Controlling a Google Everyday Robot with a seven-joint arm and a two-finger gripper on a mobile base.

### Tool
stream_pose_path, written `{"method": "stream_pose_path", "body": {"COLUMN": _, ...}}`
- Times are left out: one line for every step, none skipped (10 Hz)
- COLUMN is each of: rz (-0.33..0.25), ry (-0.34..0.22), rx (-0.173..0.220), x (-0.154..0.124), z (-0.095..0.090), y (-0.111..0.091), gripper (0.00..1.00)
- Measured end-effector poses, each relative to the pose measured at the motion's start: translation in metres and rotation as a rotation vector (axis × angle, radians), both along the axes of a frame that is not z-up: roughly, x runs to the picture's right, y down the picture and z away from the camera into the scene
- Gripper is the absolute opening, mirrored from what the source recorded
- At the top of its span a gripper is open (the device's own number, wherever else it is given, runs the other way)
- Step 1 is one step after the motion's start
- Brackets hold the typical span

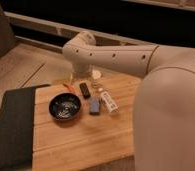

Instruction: Place the eraser on the white sponge

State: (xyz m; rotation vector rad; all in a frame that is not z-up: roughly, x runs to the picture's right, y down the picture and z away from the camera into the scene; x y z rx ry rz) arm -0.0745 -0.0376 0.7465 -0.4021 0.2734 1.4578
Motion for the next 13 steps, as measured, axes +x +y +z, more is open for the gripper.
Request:
{"method": "stream_pose_path", "body": {"rz": -0.001, "ry": -0.003, "rx": 0.0, "x": -0.002, "z": 0.0, "y": 0.0, "gripper": 0.65}}
{"method": "stream_pose_path", "body": {"rz": -0.003, "ry": -0.002, "rx": 0.0, "x": -0.001, "z": 0.001, "y": 0.001, "gripper": 0.65}}
{"method": "stream_pose_path", "body": {"rz": -0.016, "ry": 0.001, "rx": 0.008, "x": 0.006, "z": 0.009, "y": 0.003, "gripper": 0.65}}
{"method": "stream_pose_path", "body": {"rz": -0.023, "ry": -0.015, "rx": 0.03, "x": 0.01, "z": 0.019, "y": -0.002, "gripper": 0.65}}
{"method": "stream_pose_path", "body": {"rz": -0.029, "ry": -0.034, "rx": 0.048, "x": 0.012, "z": 0.026, "y": -0.008, "gripper": 0.65}}
{"method": "stream_pose_path", "body": {"rz": -0.037, "ry": -0.08, "rx": 0.072, "x": 0.011, "z": 0.038, "y": -0.016, "gripper": 0.65}}
{"method": "stream_pose_path", "body": {"rz": -0.039, "ry": -0.119, "rx": 0.075, "x": 0.008, "z": 0.05, "y": -0.019, "gripper": 0.65}}
{"method": "stream_pose_path", "body": {"rz": -0.041, "ry": -0.169, "rx": 0.071, "x": 0.006, "z": 0.07, "y": -0.02, "gripper": 0.65}}
{"method": "stream_pose_path", "body": {"rz": -0.037, "ry": -0.196, "rx": 0.056, "x": 0.005, "z": 0.087, "y": -0.018, "gripper": 0.65}}
{"method": "stream_pose_path", "body": {"rz": -0.036, "ry": -0.208, "rx": 0.045, "x": 0.007, "z": 0.101, "y": -0.016, "gripper": 0.65}}
{"method": "stream_pose_path", "body": {"rz": -0.035, "ry": -0.213, "rx": 0.042, "x": 0.007, "z": 0.106, "y": -0.016, "gripper": 0.65}}
{"method": "stream_pose_path", "body": {"rz": -0.034, "ry": -0.213, "rx": 0.042, "x": 0.007, "z": 0.105, "y": -0.016, "gripper": 0.65}}
{"method": "stream_pose_path", "body": {"rz": -0.033, "ry": -0.213, "rx": 0.043, "x": 0.008, "z": 0.106, "y": -0.016, "gripper": 0.65}}
